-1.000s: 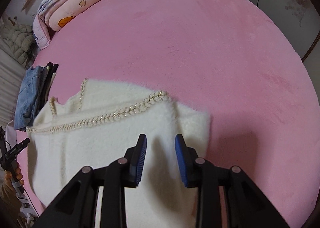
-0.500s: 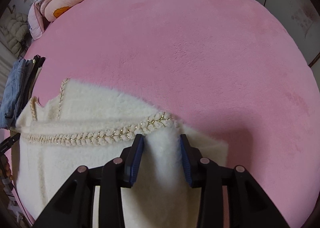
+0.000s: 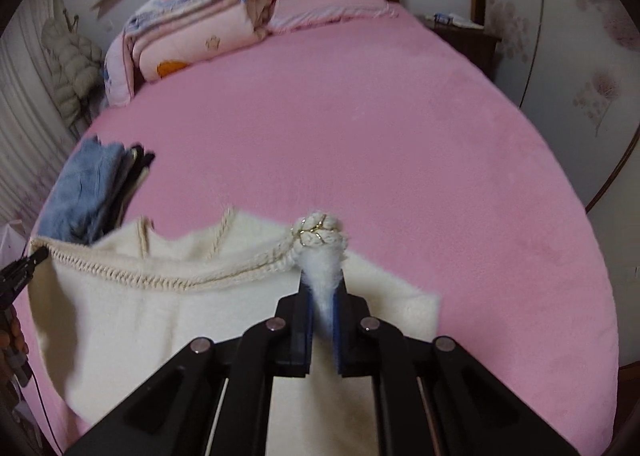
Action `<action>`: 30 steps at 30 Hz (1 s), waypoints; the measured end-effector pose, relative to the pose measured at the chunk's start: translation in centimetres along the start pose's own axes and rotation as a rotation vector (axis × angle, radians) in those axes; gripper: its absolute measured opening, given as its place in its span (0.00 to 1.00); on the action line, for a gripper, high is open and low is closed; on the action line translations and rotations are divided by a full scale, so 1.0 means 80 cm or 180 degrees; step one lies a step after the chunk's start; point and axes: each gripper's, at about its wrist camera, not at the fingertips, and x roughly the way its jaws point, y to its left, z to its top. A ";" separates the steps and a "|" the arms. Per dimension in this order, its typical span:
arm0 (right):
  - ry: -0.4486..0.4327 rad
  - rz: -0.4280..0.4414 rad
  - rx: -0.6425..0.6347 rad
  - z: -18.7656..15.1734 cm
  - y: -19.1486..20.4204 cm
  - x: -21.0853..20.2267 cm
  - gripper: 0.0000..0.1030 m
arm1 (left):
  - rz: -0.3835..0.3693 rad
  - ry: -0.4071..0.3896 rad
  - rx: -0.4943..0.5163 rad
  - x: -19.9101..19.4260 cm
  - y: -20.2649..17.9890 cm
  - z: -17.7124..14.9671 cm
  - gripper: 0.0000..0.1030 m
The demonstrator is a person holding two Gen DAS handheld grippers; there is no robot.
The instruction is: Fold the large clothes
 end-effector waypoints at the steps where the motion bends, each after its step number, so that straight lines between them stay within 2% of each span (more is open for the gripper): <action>1: -0.0054 0.0001 0.0069 0.009 -0.005 -0.005 0.06 | 0.0024 -0.0014 -0.0063 0.004 0.002 0.005 0.07; 5: -0.0115 -0.0011 0.0233 0.033 -0.024 0.013 0.06 | 0.0089 0.0076 -0.0289 0.035 0.014 0.011 0.07; 9: 0.0218 -0.0122 0.0273 0.030 -0.035 0.094 0.06 | 0.0219 0.0226 -0.0249 0.092 0.000 -0.006 0.07; 12: 0.0479 -0.0262 0.0332 0.010 -0.047 0.149 0.07 | 0.0405 0.0130 -0.0105 0.113 -0.013 -0.023 0.08; 15: 0.0536 -0.0341 0.0361 -0.002 -0.045 0.169 0.09 | 0.0540 -0.0015 0.0011 0.112 -0.019 -0.032 0.12; 16: 0.0529 -0.0373 0.0353 -0.001 -0.042 0.169 0.11 | 0.0591 -0.0038 0.0047 0.109 -0.020 -0.032 0.16; 20: 0.0614 -0.0535 0.0245 0.007 -0.025 0.151 0.16 | 0.0955 -0.0040 0.0138 0.097 -0.013 -0.026 0.65; 21: 0.0621 -0.0588 0.0218 0.010 -0.019 0.143 0.16 | 0.0949 -0.0030 0.0122 0.092 -0.008 -0.022 0.70; 23: 0.0559 -0.0597 0.0193 0.011 -0.010 0.117 0.16 | 0.0821 -0.0013 0.0033 0.071 0.001 -0.015 0.70; 28: 0.0200 -0.0327 0.0160 0.002 0.045 0.035 0.20 | 0.0679 -0.0041 -0.0189 -0.003 -0.008 -0.023 0.76; 30: 0.0156 -0.0096 0.0119 -0.017 0.084 0.013 0.21 | 0.0418 -0.0001 -0.0337 -0.029 -0.022 -0.043 0.76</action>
